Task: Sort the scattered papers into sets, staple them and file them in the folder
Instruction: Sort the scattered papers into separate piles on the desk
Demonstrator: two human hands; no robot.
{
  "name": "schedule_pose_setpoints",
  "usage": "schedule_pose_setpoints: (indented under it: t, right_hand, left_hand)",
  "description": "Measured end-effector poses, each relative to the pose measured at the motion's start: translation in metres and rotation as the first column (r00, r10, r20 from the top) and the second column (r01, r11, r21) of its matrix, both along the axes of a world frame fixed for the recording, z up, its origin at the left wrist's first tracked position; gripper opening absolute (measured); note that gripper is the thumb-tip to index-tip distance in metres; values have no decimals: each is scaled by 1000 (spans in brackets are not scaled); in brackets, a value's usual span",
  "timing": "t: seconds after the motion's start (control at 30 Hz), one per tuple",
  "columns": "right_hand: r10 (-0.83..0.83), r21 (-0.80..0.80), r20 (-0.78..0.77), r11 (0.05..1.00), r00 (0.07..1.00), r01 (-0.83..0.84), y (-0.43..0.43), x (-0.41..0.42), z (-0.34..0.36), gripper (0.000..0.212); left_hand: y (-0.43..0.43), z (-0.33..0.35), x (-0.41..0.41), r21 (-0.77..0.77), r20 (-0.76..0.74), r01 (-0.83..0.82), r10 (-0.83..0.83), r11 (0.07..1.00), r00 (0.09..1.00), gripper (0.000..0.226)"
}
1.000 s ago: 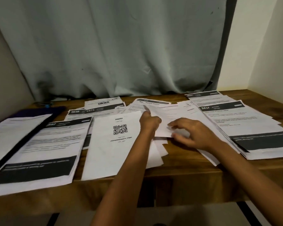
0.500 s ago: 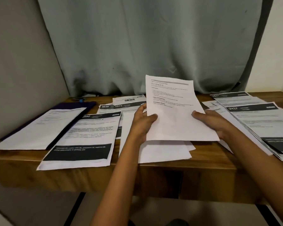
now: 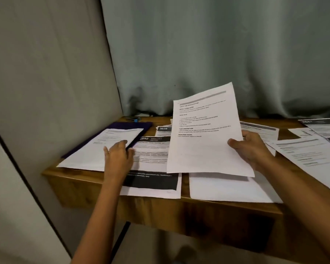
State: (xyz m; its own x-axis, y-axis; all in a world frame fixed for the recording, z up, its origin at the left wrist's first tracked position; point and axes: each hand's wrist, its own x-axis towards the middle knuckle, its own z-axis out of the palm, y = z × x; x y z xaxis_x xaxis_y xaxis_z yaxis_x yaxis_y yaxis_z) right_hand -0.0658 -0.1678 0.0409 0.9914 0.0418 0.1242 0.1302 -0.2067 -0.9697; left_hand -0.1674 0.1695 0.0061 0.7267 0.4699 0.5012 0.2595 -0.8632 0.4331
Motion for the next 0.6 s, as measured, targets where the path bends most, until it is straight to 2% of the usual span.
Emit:
schedule_pose_setpoints:
  t: [0.1,0.23,0.6]
  right_hand:
    - [18,-21,-28,1000,999,-18,27,0,0,36]
    - [8,-75,-54,997,999,-13,63,2,-4,38]
    - [-9,-207,-73,978,997,-6,102,14,-19,31]
  left_hand:
    - [45,-7,-8,49,-196,2,7,999,980,53]
    - [65,-16,-11,29,-460,119,-92,992,883,60]
    - [70,-31,-8,92,-525,134,-67,987,848,60]
